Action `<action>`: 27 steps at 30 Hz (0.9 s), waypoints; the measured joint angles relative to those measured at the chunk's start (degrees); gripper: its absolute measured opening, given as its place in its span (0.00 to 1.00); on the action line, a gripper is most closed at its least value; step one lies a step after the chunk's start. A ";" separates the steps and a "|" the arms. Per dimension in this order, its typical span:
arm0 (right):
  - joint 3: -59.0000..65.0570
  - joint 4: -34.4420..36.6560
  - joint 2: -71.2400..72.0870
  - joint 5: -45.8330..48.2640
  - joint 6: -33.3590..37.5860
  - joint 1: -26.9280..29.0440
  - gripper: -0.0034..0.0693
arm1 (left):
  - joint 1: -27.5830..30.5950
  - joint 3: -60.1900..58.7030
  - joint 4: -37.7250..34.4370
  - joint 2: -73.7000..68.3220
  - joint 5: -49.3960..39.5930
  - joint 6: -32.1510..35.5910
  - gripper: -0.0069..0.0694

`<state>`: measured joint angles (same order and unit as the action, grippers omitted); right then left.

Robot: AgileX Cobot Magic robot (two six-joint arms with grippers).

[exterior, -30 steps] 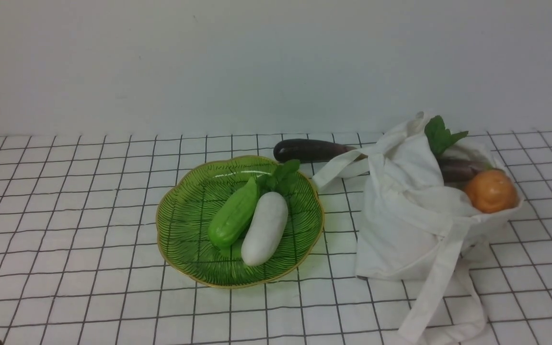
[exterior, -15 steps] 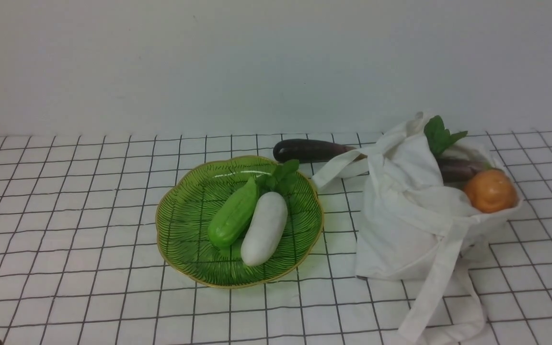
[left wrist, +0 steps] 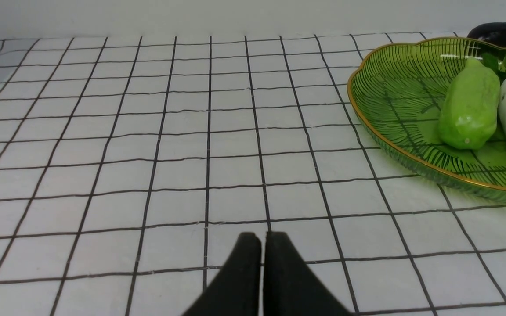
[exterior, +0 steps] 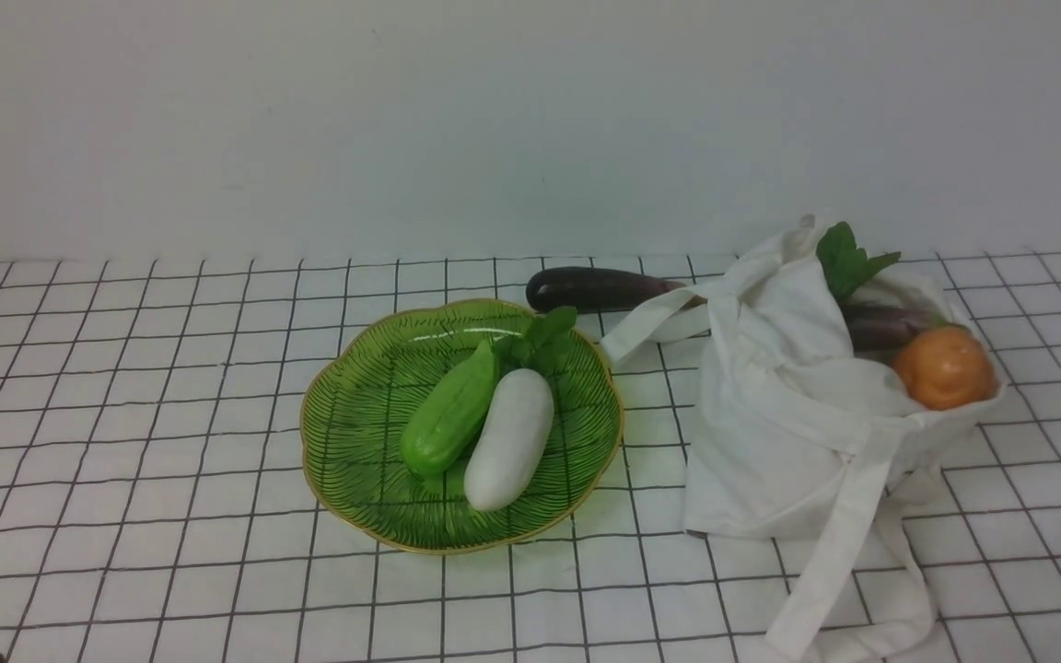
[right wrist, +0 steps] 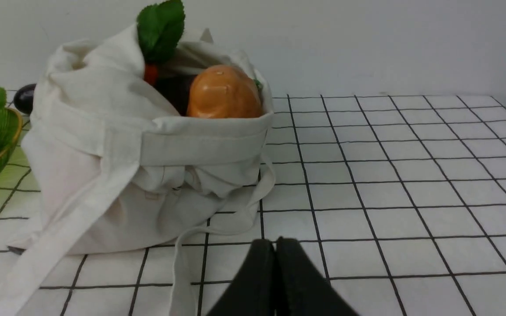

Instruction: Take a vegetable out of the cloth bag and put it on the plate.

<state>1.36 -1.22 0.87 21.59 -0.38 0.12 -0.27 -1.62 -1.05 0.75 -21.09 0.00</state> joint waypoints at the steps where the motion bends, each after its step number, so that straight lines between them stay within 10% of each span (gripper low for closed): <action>1: -0.04 0.00 0.00 0.01 0.00 -0.17 0.03 | 0.00 0.00 0.00 0.00 0.00 0.00 0.08; 27: -0.06 0.00 0.00 0.24 0.00 -0.73 0.03 | 0.00 0.00 0.00 0.00 0.00 0.00 0.08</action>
<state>1.30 -1.22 0.87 21.84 -0.38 -0.61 -0.27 -1.62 -1.05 0.75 -21.09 0.00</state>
